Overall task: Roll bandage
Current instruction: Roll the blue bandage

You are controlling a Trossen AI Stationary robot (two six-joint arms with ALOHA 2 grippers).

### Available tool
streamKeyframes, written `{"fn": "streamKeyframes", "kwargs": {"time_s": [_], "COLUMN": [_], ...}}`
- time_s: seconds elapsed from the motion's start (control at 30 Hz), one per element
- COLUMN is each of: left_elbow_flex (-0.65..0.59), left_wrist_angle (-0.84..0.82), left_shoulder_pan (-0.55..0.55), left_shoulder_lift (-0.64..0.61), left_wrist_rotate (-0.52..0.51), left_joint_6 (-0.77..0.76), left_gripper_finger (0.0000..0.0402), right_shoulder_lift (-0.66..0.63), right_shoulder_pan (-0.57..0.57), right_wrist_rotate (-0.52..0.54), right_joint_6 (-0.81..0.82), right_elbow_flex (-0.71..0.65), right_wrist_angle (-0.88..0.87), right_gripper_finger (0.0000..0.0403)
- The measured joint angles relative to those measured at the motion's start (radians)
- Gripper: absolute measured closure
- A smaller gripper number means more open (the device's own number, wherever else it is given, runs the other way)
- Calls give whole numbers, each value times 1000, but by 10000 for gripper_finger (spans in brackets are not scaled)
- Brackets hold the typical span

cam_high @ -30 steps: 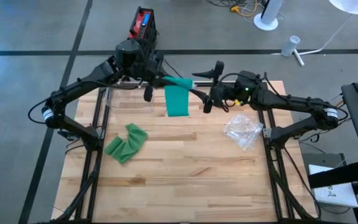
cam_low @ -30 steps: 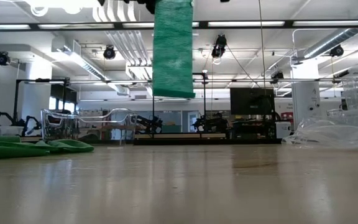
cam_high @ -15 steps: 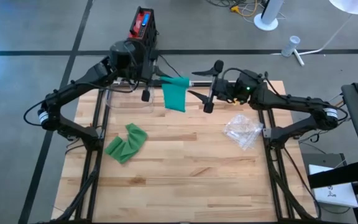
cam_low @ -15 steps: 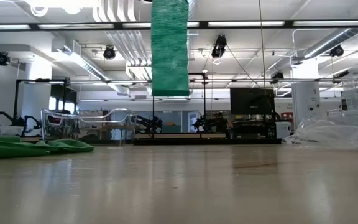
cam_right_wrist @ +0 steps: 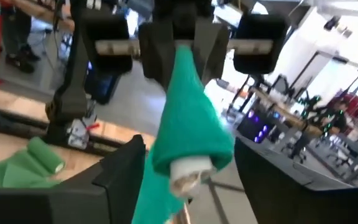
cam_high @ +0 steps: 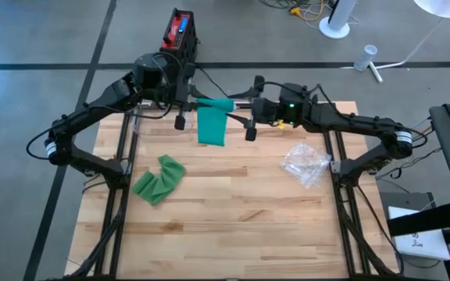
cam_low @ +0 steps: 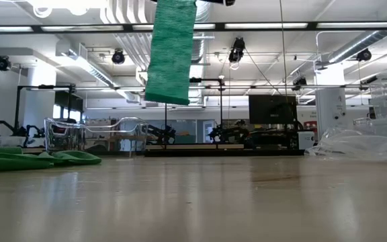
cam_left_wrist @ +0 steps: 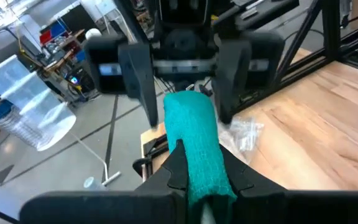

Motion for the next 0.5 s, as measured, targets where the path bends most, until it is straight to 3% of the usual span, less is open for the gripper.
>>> {"fn": "streamKeyframes", "kwargs": {"time_s": [0.5], "left_elbow_flex": [-3], "left_wrist_angle": [-18], "left_shoulder_pan": [-1], "left_shoulder_lift": [-11], "left_wrist_rotate": [4], "left_joint_6": [-1], "left_gripper_finger": [381], "right_shoulder_lift": [64], "right_shoulder_pan": [0], "right_wrist_rotate": [11], "right_joint_6": [-40], "right_elbow_flex": [63], "right_wrist_angle": [-30], "right_gripper_finger": [256]}}
